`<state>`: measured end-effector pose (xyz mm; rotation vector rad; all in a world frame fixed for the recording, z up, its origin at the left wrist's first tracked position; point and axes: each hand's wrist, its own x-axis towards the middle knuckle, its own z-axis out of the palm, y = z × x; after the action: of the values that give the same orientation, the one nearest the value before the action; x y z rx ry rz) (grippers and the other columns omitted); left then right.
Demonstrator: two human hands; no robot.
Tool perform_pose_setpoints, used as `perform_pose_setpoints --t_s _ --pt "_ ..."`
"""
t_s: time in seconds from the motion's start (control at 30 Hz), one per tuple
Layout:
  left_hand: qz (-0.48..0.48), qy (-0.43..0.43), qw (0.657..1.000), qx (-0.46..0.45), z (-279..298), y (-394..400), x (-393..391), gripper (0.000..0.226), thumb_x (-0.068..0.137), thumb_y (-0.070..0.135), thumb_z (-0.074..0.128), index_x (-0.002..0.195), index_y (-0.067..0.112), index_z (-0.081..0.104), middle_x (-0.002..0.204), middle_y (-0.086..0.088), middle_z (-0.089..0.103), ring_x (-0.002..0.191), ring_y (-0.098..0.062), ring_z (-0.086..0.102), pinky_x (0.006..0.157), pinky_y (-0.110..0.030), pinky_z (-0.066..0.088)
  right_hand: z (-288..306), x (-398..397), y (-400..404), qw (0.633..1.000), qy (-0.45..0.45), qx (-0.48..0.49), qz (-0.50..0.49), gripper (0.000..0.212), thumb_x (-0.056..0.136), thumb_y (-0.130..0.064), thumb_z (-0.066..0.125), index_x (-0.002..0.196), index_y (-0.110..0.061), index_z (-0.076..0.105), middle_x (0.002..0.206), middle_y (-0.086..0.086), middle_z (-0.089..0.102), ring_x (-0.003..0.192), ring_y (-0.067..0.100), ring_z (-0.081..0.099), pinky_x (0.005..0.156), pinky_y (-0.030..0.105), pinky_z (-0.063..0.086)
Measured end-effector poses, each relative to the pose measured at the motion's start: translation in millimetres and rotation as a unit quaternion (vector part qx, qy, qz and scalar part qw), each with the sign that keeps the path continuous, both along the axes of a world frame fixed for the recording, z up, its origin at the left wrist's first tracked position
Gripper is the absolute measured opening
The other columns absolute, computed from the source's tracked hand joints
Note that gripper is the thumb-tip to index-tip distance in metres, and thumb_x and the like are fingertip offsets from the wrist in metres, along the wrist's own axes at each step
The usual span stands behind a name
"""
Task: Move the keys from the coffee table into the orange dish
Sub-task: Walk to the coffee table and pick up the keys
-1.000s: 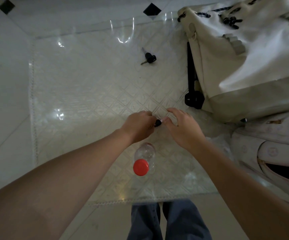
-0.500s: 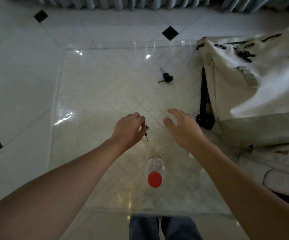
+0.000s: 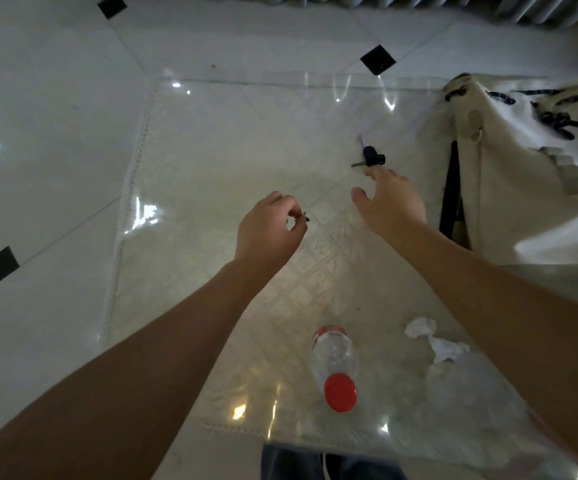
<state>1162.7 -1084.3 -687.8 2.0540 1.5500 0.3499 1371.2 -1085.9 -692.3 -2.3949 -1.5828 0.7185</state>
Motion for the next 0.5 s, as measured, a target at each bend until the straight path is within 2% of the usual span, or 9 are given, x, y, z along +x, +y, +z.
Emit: perform_pose_setpoints --t_s 0.17,0.33,0.5 --pt "0.0 -0.018 1.0 -0.002 -2 3 3 0.009 0.084 0.026 0.06 0.077 0.026 0.055 0.082 0.009 0.056 0.074 -0.01 0.056 0.059 -0.026 0.038 -19 2 19 0.999 -0.024 0.011 -0.018 0.058 0.086 -0.028 0.057 0.138 -0.019 0.034 0.129 0.013 0.044 0.116 0.032 0.044 0.076 0.043 0.048" --pt "-0.002 -0.012 1.0 0.003 -5 2 5 0.009 0.085 0.025 0.059 0.077 0.022 0.057 0.082 0.007 0.057 0.073 -0.012 0.056 0.059 -0.03 0.044 -36 11 19 0.998 -0.041 -0.045 0.01 0.074 0.084 -0.021 0.057 0.148 -0.019 0.019 0.135 0.017 0.035 0.123 0.033 0.034 0.085 0.047 0.048" --pt "-0.01 -0.015 1.0 0.011 -8 2 7 0.01 0.086 0.025 0.059 0.077 0.022 0.057 0.082 0.007 0.058 0.074 -0.012 0.058 0.059 -0.029 0.045 -42 23 19 0.999 -0.022 -0.007 0.038 0.072 0.082 -0.018 0.056 0.146 -0.019 0.023 0.133 0.016 0.04 0.118 0.034 0.038 0.084 0.045 0.045"
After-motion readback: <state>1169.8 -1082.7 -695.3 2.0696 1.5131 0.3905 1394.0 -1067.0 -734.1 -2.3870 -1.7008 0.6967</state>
